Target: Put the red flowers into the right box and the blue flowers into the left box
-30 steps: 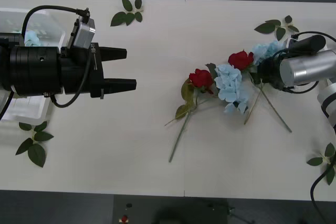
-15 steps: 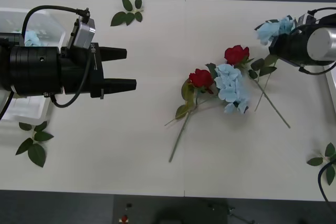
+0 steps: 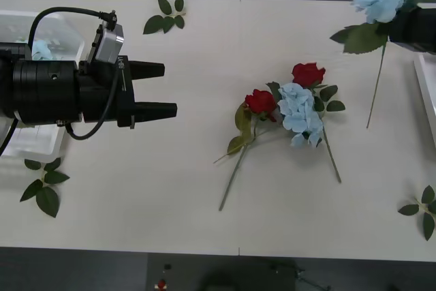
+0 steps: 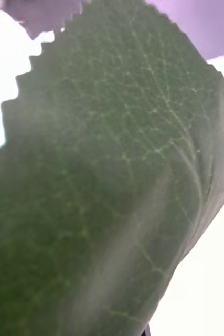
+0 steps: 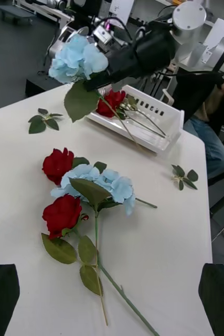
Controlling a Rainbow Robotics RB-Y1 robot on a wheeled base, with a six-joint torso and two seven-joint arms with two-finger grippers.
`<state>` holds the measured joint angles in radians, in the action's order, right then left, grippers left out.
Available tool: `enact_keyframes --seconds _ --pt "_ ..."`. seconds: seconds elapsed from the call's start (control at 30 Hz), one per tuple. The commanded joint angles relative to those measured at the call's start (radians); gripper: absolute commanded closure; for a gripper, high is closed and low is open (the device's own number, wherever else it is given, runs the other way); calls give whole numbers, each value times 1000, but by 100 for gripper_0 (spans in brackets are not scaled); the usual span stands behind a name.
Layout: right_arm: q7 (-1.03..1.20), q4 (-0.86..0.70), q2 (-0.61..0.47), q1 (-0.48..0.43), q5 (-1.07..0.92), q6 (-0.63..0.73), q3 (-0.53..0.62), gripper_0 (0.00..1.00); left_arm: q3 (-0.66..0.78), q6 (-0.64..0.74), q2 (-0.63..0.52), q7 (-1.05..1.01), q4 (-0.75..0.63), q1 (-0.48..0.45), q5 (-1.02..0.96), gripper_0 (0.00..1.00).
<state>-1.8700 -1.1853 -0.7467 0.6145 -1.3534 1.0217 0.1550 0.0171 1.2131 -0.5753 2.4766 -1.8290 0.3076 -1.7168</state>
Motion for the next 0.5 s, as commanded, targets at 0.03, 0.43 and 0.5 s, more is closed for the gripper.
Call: enact_keyframes --seconds 0.03,0.43,0.5 --pt "-230 -40 -16 -21 -207 15 26 100 7 9 -20 -12 -30 21 -1 0" --pt "-656 -278 20 -65 -797 -34 -178 100 7 9 -20 -12 -30 21 -1 0" --pt "-652 -339 23 -71 -829 -117 -221 100 7 9 -20 -12 -30 21 -1 0"
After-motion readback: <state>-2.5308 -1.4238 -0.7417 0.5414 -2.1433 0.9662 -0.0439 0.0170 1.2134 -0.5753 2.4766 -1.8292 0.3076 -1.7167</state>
